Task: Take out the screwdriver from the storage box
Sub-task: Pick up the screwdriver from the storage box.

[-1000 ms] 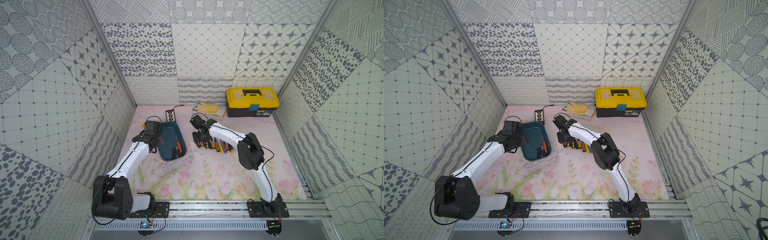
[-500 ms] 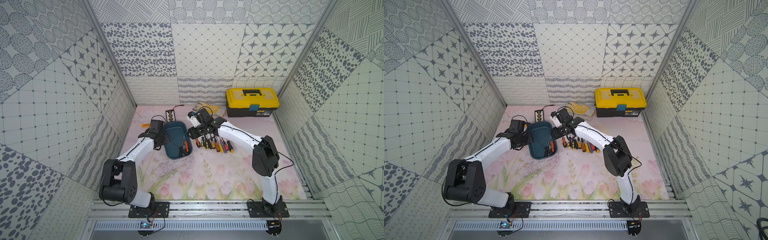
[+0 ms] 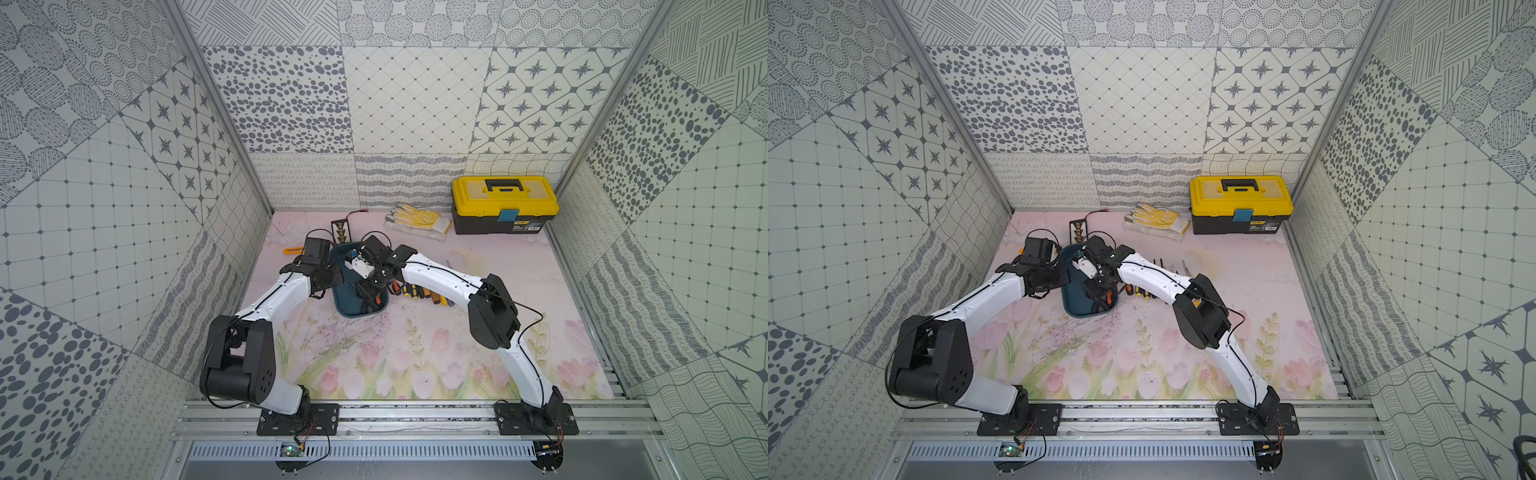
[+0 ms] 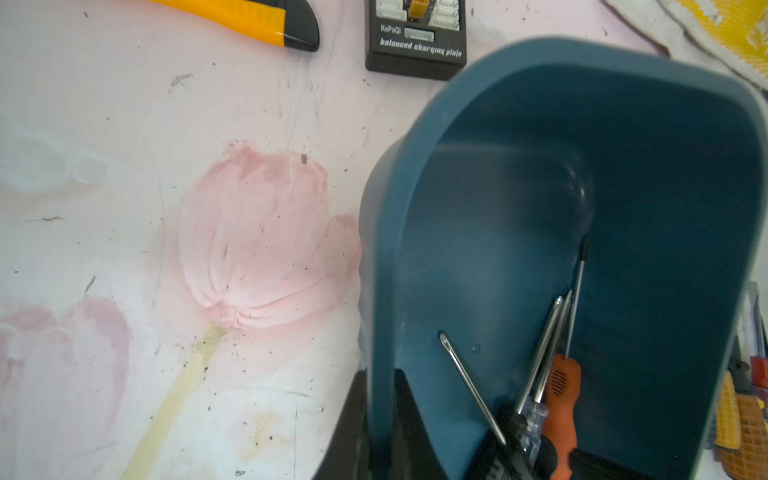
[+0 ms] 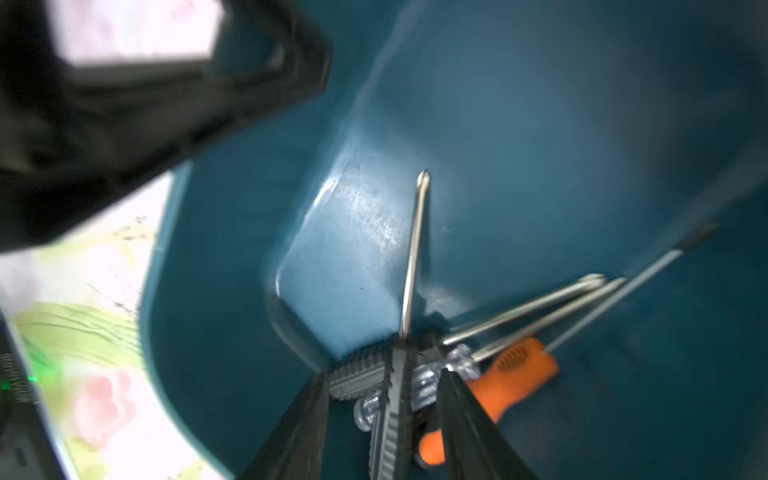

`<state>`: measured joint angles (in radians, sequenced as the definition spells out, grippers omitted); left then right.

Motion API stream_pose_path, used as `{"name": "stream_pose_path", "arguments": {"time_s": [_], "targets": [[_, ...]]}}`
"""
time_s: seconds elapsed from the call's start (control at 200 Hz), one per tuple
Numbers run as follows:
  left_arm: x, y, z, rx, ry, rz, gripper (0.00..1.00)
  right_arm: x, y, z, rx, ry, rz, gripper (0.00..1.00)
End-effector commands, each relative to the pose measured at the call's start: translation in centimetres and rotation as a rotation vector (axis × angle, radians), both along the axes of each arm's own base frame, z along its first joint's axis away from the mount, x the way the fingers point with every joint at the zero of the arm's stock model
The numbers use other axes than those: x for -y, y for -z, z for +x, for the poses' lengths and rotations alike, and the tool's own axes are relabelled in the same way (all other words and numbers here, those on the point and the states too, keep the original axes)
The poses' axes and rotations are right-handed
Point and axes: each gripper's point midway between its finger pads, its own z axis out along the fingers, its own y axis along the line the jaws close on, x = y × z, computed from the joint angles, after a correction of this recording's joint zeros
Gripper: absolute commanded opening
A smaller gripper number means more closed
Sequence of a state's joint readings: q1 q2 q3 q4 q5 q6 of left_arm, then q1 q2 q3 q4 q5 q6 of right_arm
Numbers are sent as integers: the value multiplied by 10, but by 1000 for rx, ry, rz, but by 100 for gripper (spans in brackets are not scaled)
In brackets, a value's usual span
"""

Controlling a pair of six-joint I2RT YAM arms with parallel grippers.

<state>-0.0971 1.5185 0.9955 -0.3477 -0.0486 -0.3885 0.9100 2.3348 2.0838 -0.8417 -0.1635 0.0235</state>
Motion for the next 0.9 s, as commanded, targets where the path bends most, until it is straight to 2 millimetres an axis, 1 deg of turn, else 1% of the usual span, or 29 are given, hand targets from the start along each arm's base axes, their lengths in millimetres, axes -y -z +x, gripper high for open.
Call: {"name": "stream_pose_path", "arguments": {"time_s": [0.0, 0.335, 0.505, 0.695, 0.811, 0.896], "targets": [[6, -13, 12, 58, 23, -8, 0, 12, 16, 3, 29, 13, -104, 47], [3, -13, 11, 53, 7, 2, 0, 19, 43, 4, 14, 63, -165, 42], [1, -13, 11, 46, -3, 9, 0, 19, 51, 1, -7, 62, -173, 39], [-1, -17, 9, 52, -12, 17, 0, 20, 57, -1, -21, 54, -193, 29], [-4, -20, 9, 57, -27, 31, 0, 22, 59, -2, -21, 55, -202, 18], [-6, -20, 9, 50, -32, 42, 0, 21, 55, -3, -27, 60, -190, 10]]}}
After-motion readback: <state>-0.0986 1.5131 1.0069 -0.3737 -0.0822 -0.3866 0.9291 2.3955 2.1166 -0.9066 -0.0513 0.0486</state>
